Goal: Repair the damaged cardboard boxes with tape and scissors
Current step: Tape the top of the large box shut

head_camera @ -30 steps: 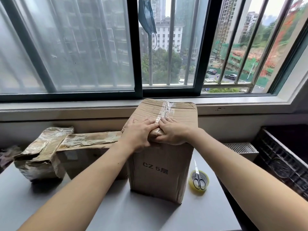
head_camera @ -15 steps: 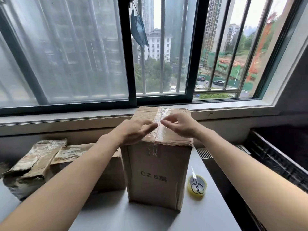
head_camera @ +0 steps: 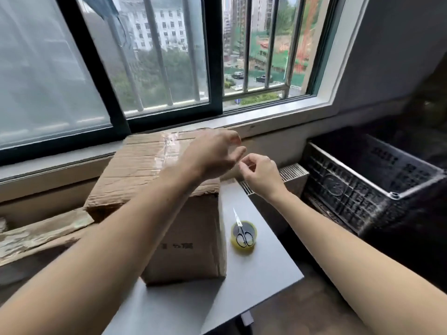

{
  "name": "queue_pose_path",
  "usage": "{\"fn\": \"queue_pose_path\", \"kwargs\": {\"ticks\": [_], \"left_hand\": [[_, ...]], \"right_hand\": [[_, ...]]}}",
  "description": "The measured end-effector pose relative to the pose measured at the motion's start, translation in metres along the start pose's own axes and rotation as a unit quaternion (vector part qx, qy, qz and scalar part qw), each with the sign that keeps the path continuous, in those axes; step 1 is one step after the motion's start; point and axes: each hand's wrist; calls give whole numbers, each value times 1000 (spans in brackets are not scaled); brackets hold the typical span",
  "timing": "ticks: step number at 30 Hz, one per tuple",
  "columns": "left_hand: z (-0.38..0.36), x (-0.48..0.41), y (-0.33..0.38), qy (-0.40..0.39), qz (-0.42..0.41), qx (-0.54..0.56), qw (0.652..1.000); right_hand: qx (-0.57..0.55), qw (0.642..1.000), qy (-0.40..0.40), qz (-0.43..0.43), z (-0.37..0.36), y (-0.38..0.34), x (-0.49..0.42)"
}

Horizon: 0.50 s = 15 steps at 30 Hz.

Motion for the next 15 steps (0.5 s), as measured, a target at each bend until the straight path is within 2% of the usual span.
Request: {"fn": "queue_pose_path", "kwargs": {"ticks": [4,6,11,15], "left_hand": [[-44,-19,41,-20,-31,-90,995],[-74,-22,55,-47,-22,-101,994],[-142,-18,42,-109,127,-45,985],[-189,3,18,-139,240,-14,961]], "right_hand": [[15,997,-72,-21,-13,51,5],[25,993,-114,-20,-29,80,7],[58,974,-218,-16,-68,130,14],[117,946,-300,-24,-117,171,21]]}}
Point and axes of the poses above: each hand's wrist, its own x-axis away from the middle knuckle, its own z-axis out of the back of the hand, y = z × x, and after that the axes turned 8 degrees about x, right-handed
